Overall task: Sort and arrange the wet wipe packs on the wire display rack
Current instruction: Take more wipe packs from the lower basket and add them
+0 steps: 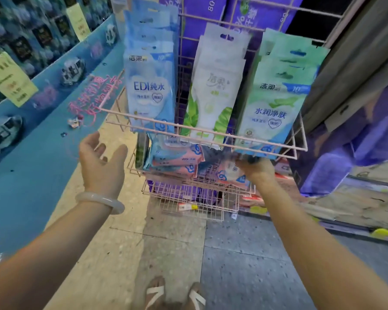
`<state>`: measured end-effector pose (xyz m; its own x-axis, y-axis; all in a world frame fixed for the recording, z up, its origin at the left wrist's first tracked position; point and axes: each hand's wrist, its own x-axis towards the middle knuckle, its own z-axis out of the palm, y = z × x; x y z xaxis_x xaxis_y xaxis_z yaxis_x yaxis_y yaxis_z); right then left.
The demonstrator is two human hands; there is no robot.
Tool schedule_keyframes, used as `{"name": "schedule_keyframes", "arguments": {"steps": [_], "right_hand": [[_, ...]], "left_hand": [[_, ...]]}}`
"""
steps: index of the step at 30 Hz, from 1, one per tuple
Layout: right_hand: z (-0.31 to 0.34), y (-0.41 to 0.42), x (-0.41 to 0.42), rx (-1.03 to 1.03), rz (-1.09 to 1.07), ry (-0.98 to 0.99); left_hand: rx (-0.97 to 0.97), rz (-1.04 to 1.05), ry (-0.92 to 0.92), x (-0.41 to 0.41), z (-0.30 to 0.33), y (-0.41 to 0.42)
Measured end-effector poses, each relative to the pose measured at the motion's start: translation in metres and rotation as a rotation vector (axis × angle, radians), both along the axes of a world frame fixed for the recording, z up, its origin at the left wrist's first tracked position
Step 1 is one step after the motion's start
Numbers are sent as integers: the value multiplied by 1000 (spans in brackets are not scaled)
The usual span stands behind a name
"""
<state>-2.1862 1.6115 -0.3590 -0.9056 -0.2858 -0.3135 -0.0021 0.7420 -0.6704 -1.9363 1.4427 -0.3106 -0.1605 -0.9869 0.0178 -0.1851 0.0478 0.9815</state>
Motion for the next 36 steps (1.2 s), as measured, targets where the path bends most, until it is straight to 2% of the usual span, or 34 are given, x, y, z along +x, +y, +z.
{"name": "schedule_keyframes", "arguments": {"steps": [1, 2, 4, 5, 7, 9, 10, 13, 15, 17, 21, 24, 26, 27, 29, 30, 31, 33, 36], "right_hand": [[-1, -2, 3, 245, 124, 154], [-3, -4, 5, 379, 197, 292], [-5, -14, 10, 388, 285, 386], [-4, -22, 14, 358, 346, 345], [1, -40, 26, 125, 329, 89], [3, -55, 43, -265, 117, -210], [4, -61, 50, -387, 18, -314], [6, -76, 61, -497, -52, -586], [10, -83, 67, -470, -16, -649], [12, -87, 75, -431, 27, -602], [10, -88, 84, -356, 119, -419], [5, -77, 88, -330, 217, -389], [0, -62, 84, -210, 346, -282], [-2, -51, 77, -163, 338, -177], [-8, -31, 56, -118, 95, -14], [-12, -22, 43, -3, -7, 88], [-15, -14, 34, 198, -20, 168], [-22, -9, 24, 500, 69, 228], [-33, -17, 18, 596, 142, 282]], "left_hand": [[45, -28, -49, 1, -8, 3], [86, -52, -90, 2, -14, 5], [149, -91, -135, 2, -21, 7], [164, -113, -145, 1, -23, 8], [174, -182, -179, -6, -26, 10], [183, -284, -209, -17, -26, 10], [193, -335, -218, -24, -26, 9], [287, -432, -190, -46, -28, -2], [422, -414, -165, -58, -32, -10], [489, -383, -164, -67, -38, -16], [432, -389, -171, -72, -48, -18], [409, -402, -162, -69, -51, -17], [402, -440, -178, -67, -54, -18], [404, -452, -190, -67, -54, -19], [420, -427, -183, -68, -54, -21], [433, -409, -172, -68, -54, -20], [447, -398, -164, -69, -53, -19], [454, -388, -152, -70, -52, -15], [466, -378, -168, -71, -52, -15]]}}
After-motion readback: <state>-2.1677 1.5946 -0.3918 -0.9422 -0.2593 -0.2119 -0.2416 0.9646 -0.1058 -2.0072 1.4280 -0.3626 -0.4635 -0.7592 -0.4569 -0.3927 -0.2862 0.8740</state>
